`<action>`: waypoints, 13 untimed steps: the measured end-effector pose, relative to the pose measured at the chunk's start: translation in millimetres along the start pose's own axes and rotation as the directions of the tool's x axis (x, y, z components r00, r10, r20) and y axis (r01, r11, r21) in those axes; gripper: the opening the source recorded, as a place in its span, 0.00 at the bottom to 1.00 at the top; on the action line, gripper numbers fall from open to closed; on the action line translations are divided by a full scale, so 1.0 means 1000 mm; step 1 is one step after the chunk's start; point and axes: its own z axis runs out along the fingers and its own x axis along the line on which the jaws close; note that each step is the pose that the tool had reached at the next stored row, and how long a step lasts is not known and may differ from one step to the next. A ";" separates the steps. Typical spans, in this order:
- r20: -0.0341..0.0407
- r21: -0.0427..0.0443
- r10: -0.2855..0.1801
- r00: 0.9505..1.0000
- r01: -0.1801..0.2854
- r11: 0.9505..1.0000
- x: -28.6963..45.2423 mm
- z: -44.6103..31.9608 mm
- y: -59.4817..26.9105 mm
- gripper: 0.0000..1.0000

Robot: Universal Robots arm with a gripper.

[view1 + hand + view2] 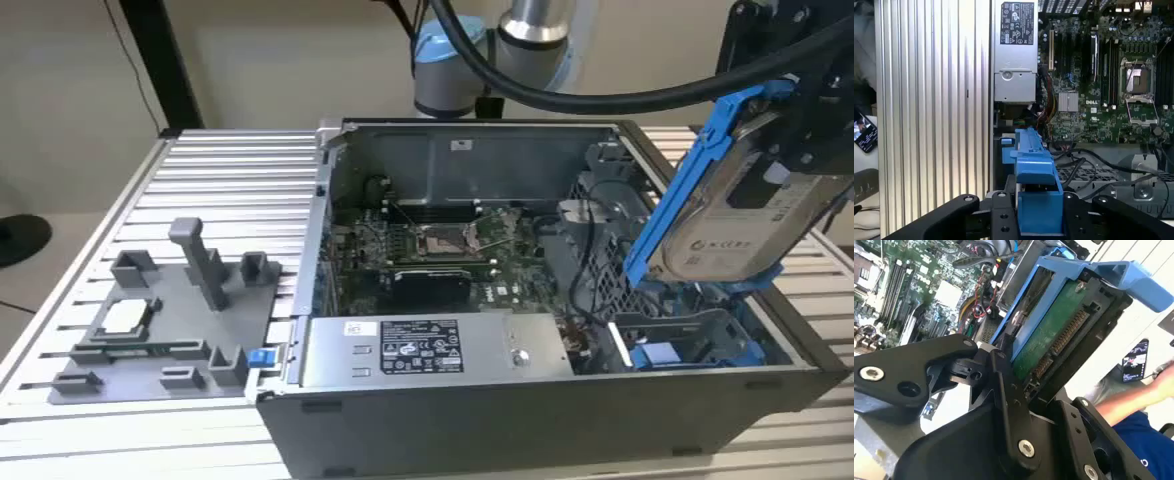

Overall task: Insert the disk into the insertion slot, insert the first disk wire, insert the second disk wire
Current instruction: 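Insert the disk into the insertion slot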

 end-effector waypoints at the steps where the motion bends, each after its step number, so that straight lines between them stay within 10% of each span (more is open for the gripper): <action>1: 0.000 0.000 0.000 1.000 0.000 1.000 0.0000 0.0000 0.0000 0.00; 13: 0.000 0.000 0.000 1.000 0.000 1.000 0.0000 0.0015 -0.0005 0.00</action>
